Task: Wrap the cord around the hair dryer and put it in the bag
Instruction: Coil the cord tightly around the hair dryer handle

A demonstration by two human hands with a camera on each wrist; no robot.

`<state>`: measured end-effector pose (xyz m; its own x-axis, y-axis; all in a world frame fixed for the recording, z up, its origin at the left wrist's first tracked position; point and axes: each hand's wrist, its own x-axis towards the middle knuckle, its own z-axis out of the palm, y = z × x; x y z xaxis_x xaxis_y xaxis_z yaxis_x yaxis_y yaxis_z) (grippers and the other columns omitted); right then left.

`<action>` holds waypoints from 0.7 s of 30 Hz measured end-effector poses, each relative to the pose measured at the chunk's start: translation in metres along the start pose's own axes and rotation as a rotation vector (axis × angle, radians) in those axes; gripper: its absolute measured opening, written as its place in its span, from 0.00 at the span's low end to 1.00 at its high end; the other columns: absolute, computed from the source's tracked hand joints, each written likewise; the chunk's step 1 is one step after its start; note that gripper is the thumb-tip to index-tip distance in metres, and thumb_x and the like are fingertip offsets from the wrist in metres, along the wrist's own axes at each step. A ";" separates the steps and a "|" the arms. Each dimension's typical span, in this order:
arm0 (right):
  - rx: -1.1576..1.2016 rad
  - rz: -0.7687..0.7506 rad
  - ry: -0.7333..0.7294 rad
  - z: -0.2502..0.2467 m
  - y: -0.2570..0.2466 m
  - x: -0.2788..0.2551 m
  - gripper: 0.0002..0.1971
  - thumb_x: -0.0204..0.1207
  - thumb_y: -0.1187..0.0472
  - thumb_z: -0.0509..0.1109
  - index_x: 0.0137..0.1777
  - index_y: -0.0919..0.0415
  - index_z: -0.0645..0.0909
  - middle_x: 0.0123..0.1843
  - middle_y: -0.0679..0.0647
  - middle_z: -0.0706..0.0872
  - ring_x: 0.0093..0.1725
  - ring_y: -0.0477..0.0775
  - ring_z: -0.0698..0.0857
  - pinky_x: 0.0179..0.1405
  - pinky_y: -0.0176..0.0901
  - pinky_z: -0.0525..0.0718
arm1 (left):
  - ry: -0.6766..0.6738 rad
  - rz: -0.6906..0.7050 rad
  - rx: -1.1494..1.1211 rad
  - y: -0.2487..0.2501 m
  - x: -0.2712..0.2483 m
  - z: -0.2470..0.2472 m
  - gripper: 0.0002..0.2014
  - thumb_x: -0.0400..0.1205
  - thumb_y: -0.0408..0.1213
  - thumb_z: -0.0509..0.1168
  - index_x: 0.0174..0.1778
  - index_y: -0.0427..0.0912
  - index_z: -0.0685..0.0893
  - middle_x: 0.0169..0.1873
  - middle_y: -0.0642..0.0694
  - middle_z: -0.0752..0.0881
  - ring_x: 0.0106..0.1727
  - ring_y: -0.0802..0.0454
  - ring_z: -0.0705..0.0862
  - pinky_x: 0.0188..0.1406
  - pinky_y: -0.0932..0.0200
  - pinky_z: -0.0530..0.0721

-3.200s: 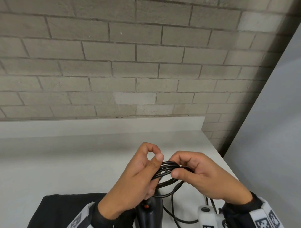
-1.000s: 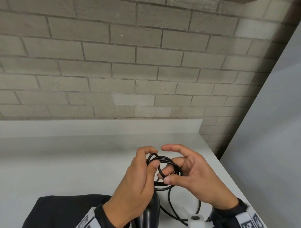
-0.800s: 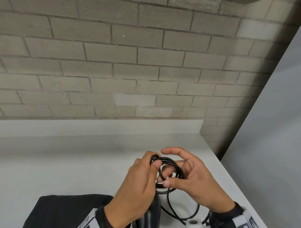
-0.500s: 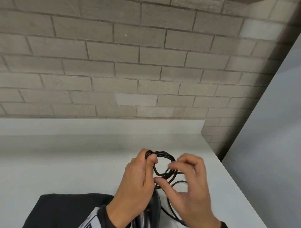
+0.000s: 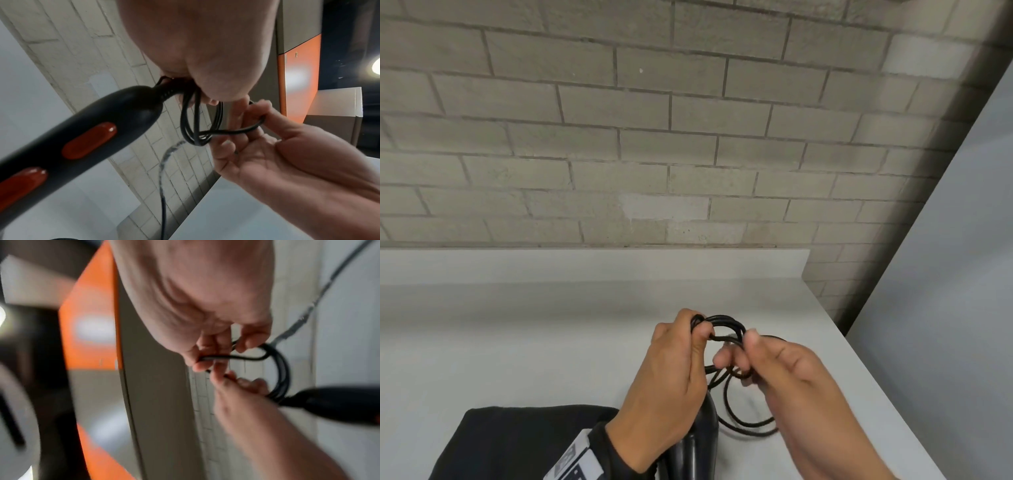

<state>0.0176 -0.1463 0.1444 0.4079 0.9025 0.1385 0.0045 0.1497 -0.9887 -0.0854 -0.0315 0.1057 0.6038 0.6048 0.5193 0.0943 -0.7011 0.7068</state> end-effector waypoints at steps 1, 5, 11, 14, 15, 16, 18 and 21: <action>0.156 0.085 -0.056 -0.004 -0.004 0.000 0.20 0.75 0.43 0.66 0.27 0.53 0.80 0.37 0.59 0.90 0.43 0.51 0.86 0.49 0.45 0.79 | -0.004 0.002 -0.009 0.000 -0.001 0.001 0.14 0.87 0.56 0.43 0.44 0.59 0.71 0.36 0.70 0.79 0.36 0.61 0.76 0.33 0.73 0.71; 0.050 -0.033 -0.145 -0.009 -0.002 -0.005 0.12 0.70 0.46 0.77 0.39 0.54 0.84 0.45 0.59 0.92 0.52 0.57 0.88 0.53 0.43 0.83 | 0.063 -0.014 -0.059 -0.004 0.002 0.006 0.15 0.88 0.59 0.42 0.43 0.64 0.70 0.28 0.66 0.78 0.28 0.58 0.72 0.29 0.67 0.69; -0.606 -0.342 0.024 -0.009 0.037 -0.010 0.12 0.75 0.60 0.74 0.47 0.38 0.81 0.64 0.39 0.83 0.69 0.44 0.81 0.62 0.26 0.73 | 0.089 -0.002 -0.044 -0.011 0.004 0.004 0.17 0.86 0.62 0.42 0.45 0.61 0.72 0.30 0.65 0.78 0.30 0.58 0.73 0.31 0.67 0.68; -0.501 -0.334 0.082 -0.003 0.045 -0.010 0.12 0.77 0.62 0.72 0.48 0.40 0.83 0.53 0.41 0.90 0.59 0.45 0.88 0.58 0.31 0.81 | 0.078 0.006 -0.036 -0.008 0.002 0.005 0.16 0.86 0.63 0.42 0.45 0.64 0.71 0.32 0.66 0.78 0.31 0.58 0.74 0.31 0.68 0.69; -0.403 -0.311 0.103 -0.002 0.046 -0.011 0.11 0.77 0.63 0.73 0.49 0.42 0.84 0.50 0.45 0.92 0.56 0.48 0.89 0.57 0.34 0.83 | 0.081 0.007 -0.035 -0.008 0.002 0.005 0.16 0.86 0.63 0.42 0.45 0.63 0.71 0.32 0.66 0.79 0.31 0.58 0.74 0.31 0.67 0.70; -0.258 -0.284 0.120 0.000 0.043 -0.012 0.10 0.76 0.62 0.74 0.49 0.44 0.85 0.47 0.50 0.93 0.53 0.52 0.91 0.56 0.38 0.85 | 0.084 0.008 -0.035 -0.009 0.003 0.005 0.16 0.86 0.62 0.42 0.45 0.63 0.71 0.32 0.66 0.79 0.30 0.58 0.74 0.31 0.67 0.70; 0.069 -0.201 0.125 -0.002 0.035 -0.011 0.10 0.67 0.54 0.82 0.48 0.49 0.87 0.39 0.60 0.93 0.46 0.60 0.92 0.52 0.45 0.88 | 0.086 0.006 -0.040 -0.011 0.004 0.005 0.15 0.87 0.61 0.43 0.44 0.64 0.71 0.31 0.66 0.79 0.30 0.58 0.74 0.30 0.67 0.69; 0.585 -0.067 0.021 -0.015 0.034 -0.011 0.25 0.58 0.52 0.88 0.51 0.66 0.89 0.29 0.60 0.86 0.32 0.59 0.88 0.41 0.51 0.90 | 0.084 0.007 -0.045 -0.013 0.004 0.004 0.14 0.87 0.60 0.43 0.45 0.65 0.71 0.29 0.66 0.78 0.31 0.58 0.75 0.32 0.67 0.69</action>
<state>0.0269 -0.1576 0.1083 0.4422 0.8759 0.1929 -0.4708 0.4097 -0.7813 -0.0810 -0.0214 0.0963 0.5354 0.6306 0.5619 0.0535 -0.6892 0.7226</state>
